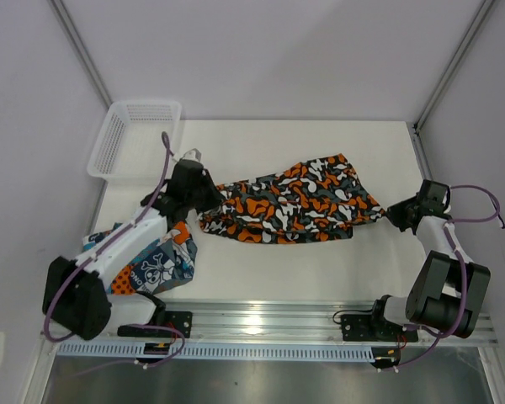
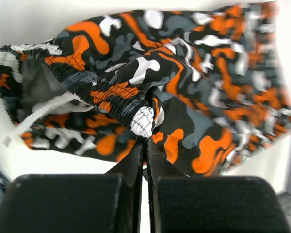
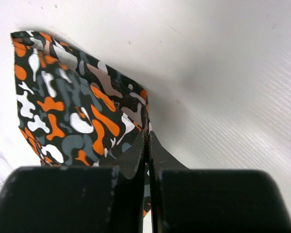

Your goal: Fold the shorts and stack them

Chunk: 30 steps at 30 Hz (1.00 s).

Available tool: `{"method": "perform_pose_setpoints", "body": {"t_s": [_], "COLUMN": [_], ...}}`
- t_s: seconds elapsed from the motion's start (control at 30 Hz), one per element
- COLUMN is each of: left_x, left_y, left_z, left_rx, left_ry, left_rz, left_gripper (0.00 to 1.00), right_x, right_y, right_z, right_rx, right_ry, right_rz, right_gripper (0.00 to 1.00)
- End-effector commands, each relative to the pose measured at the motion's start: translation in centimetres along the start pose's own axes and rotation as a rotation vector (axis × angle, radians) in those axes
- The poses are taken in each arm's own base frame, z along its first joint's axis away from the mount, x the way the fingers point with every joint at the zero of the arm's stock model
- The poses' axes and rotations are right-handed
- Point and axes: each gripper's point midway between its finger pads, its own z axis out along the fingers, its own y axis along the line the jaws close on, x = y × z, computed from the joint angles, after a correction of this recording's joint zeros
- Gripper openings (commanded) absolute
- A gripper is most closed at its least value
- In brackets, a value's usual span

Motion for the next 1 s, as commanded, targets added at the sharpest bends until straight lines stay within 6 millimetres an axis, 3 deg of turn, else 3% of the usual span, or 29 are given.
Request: {"method": "perform_pose_setpoints", "body": {"t_s": [0.0, 0.03, 0.07, 0.13, 0.17, 0.2, 0.3, 0.4, 0.5, 0.6, 0.67, 0.7, 0.77, 0.8, 0.83, 0.9, 0.97], "left_x": [0.8, 1.1, -0.4, 0.3, -0.9, -0.5, -2.1, -5.2, -5.9, -5.9, -4.4, -5.4, -3.4, -4.2, -1.4, -1.6, 0.7], "left_y": [4.2, 4.2, 3.4, 3.7, 2.7, 3.5, 3.1, 2.2, 2.6, 2.5, 2.8, 1.5, 1.7, 0.3, 1.6, 0.0, 0.1], "left_z": [2.0, 2.7, 3.4, 5.4, 6.0, 7.2, 8.9, 9.8, 10.7, 10.5, 9.1, 8.6, 6.5, 5.7, 5.4, 3.3, 2.6], "left_rx": [-0.206, -0.207, -0.193, -0.186, -0.158, -0.173, -0.117, -0.055, -0.025, 0.014, 0.040, 0.107, 0.161, 0.242, 0.243, 0.316, 0.329], "left_ry": [0.151, 0.179, 0.162, 0.230, 0.214, 0.247, 0.260, 0.226, 0.242, 0.221, 0.208, 0.148, 0.126, 0.076, 0.104, 0.045, 0.050], "left_rz": [0.097, 0.102, 0.114, 0.112, 0.112, 0.103, 0.070, 0.035, 0.003, -0.003, -0.022, -0.011, -0.042, -0.026, -0.047, -0.016, 0.009], "left_gripper": [0.00, 0.00, 0.01, 0.07, 0.09, 0.16, 0.29, 0.47, 0.67, 0.81, 0.85, 0.90, 0.93, 0.94, 0.94, 0.94, 0.94], "right_x": [-1.5, -1.3, -1.1, -1.3, -1.3, -1.7, -2.1, -3.0, -3.7, -3.8, -3.7, -3.6, -3.6, -3.5, -3.5, -3.5, -3.5], "right_y": [1.3, 1.3, 1.2, 1.8, 2.0, 2.3, 2.5, 3.3, 4.7, 5.2, 5.2, 5.2, 5.4, 5.5, 5.6, 5.7, 6.1], "right_z": [-0.2, -0.1, 0.3, 0.6, 0.8, 1.1, 2.2, 3.4, 4.2, 5.4, 5.9, 6.0, 6.1, 6.2, 6.1, 6.0, 5.8], "right_rx": [-0.004, -0.001, 0.005, 0.002, 0.002, 0.008, 0.029, 0.043, 0.032, 0.033, 0.034, 0.036, 0.027, 0.025, 0.022, 0.016, 0.005], "right_ry": [-0.042, -0.036, -0.024, -0.025, -0.021, -0.025, -0.020, -0.023, -0.019, -0.003, -0.005, -0.007, -0.008, -0.006, -0.007, -0.011, -0.021], "right_rz": [-0.044, -0.043, -0.043, -0.036, -0.039, -0.034, -0.012, 0.006, 0.021, 0.024, 0.019, 0.025, 0.026, 0.024, 0.024, 0.020, 0.005], "right_gripper": [0.00, 0.00, 0.00, 0.00, 0.00, 0.00, 0.00, 0.00, 0.00, 0.00, 0.00, 0.00, 0.00, 0.00, 0.00, 0.00, 0.00]}}
